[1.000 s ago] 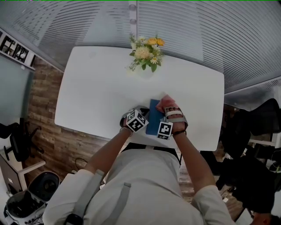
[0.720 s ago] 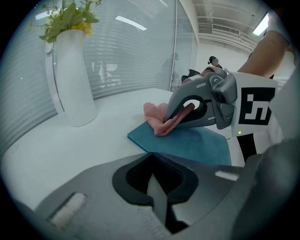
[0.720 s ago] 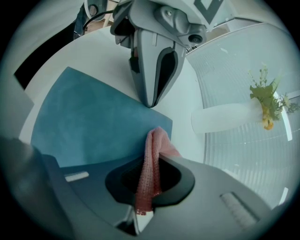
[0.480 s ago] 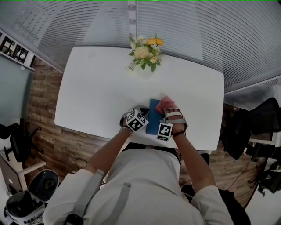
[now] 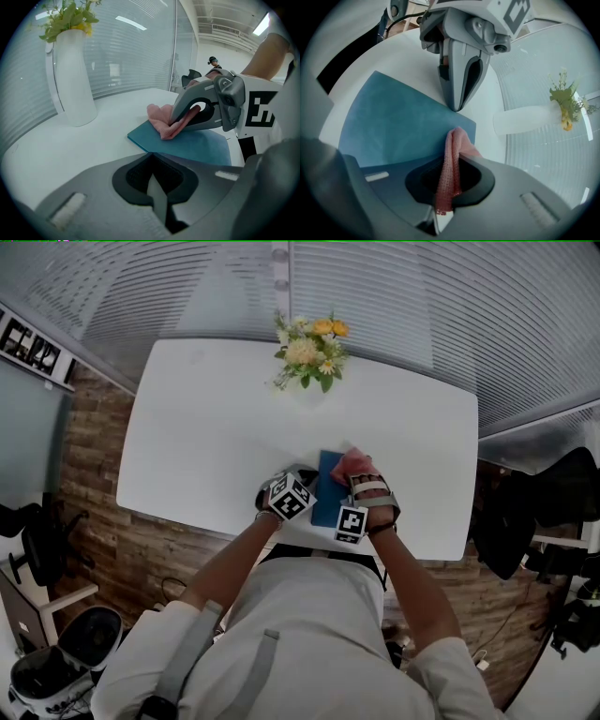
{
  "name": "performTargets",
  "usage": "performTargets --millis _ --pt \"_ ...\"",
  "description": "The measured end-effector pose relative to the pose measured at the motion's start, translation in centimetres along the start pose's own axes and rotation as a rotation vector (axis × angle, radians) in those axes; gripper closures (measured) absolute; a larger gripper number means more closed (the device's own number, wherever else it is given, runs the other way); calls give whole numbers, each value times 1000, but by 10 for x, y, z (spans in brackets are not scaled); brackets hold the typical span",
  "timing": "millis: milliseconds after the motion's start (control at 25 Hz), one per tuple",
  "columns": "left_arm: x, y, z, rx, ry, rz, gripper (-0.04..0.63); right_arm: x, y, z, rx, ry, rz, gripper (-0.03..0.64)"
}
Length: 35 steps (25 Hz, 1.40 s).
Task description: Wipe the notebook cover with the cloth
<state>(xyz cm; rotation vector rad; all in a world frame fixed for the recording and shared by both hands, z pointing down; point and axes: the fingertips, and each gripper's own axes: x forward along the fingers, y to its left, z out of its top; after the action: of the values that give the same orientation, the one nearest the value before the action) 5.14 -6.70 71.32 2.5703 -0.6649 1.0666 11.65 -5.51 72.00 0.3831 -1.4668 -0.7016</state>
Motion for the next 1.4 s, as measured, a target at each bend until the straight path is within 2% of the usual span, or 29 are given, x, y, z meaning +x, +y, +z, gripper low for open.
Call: performTargets --millis 1400 --pt "0 -1 0 -3 2 0 594 -20 24 9 26 -40 44 618"
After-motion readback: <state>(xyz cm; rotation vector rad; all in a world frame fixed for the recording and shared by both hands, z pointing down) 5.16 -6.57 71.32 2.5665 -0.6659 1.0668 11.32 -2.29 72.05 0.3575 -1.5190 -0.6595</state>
